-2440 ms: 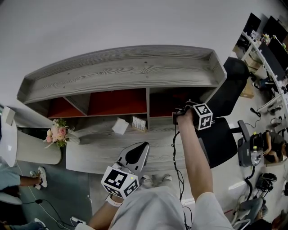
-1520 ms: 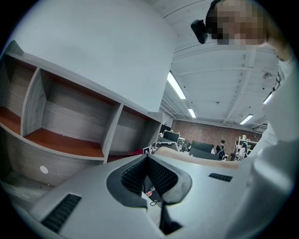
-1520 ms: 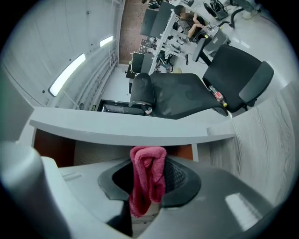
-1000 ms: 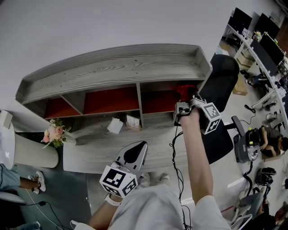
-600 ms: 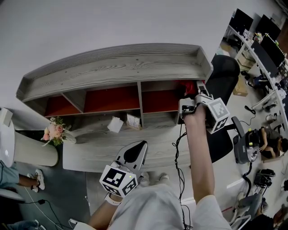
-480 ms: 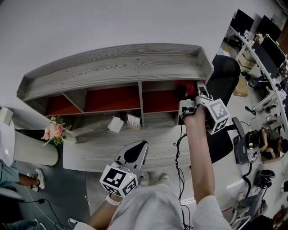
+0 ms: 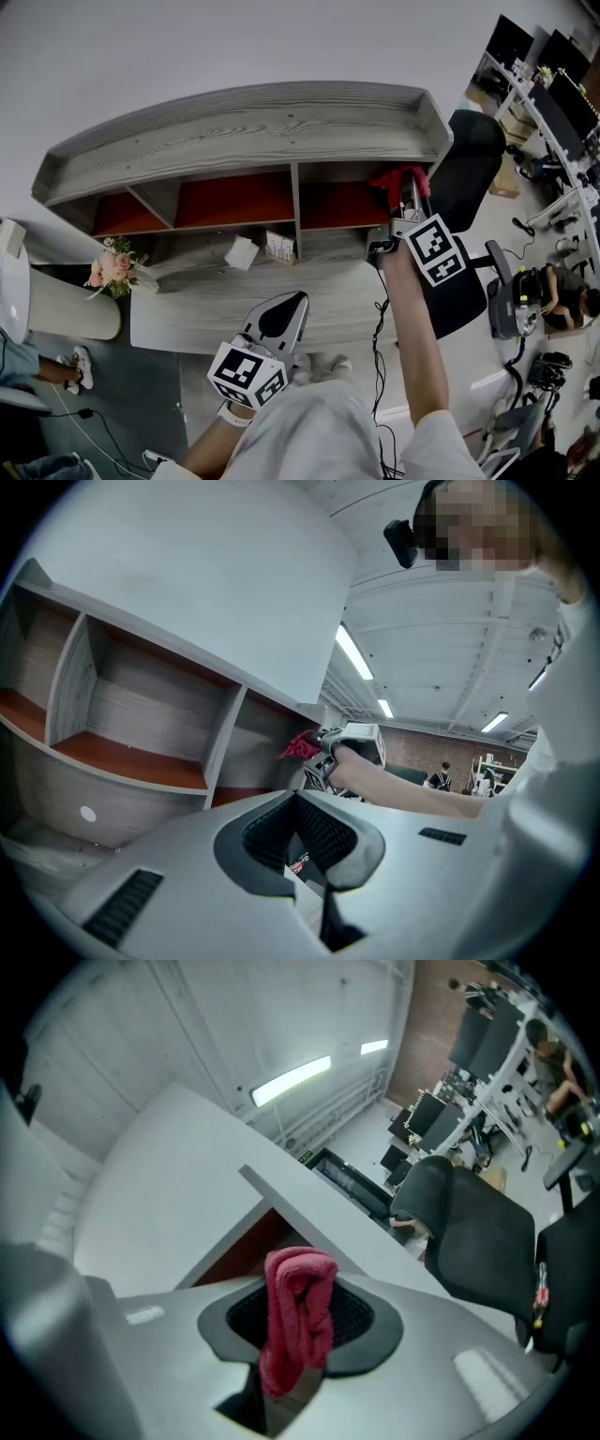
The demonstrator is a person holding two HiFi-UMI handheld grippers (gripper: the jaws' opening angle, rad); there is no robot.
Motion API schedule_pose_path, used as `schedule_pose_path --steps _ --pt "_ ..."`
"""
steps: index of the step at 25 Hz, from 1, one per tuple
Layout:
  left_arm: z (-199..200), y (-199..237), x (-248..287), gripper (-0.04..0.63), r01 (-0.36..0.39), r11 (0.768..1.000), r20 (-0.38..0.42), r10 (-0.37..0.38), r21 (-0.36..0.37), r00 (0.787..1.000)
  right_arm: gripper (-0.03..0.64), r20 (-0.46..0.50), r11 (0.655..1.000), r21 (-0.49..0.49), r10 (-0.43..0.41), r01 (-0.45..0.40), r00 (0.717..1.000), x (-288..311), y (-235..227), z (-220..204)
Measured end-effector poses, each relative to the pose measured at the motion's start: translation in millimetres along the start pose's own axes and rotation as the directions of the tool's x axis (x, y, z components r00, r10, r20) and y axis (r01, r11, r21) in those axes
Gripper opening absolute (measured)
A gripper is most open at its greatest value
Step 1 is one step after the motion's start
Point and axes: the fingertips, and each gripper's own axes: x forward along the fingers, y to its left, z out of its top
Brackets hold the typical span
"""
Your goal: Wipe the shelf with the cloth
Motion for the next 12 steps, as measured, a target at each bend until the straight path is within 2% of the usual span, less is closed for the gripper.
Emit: schedule_pose_path --steps 5,10,12 --pt "-3.9 -0.1 4.5 0.006 0.013 1.000 -0.011 -0.013 -0.005 1.000 0.117 -0.107 0.998 -0.061 -0.003 -0.004 0.994 -2.0 -29.3 -34.4" --pt "-11.9 2.3 6.6 0.006 0.013 1.000 -0.031 -0.013 -0.010 0.999 0.118 -0.157 0.968 -0.250 -0.069 0.028 0.985 -7.3 -59.3 -63.8" --pt "-15.0 4.2 6.5 0.006 0.009 1.000 -0.039 -0.010 -0.012 0.999 0.118 -0.162 0.955 -0.294 -0.091 0.040 0.983 -8.2 -68.5 -72.7"
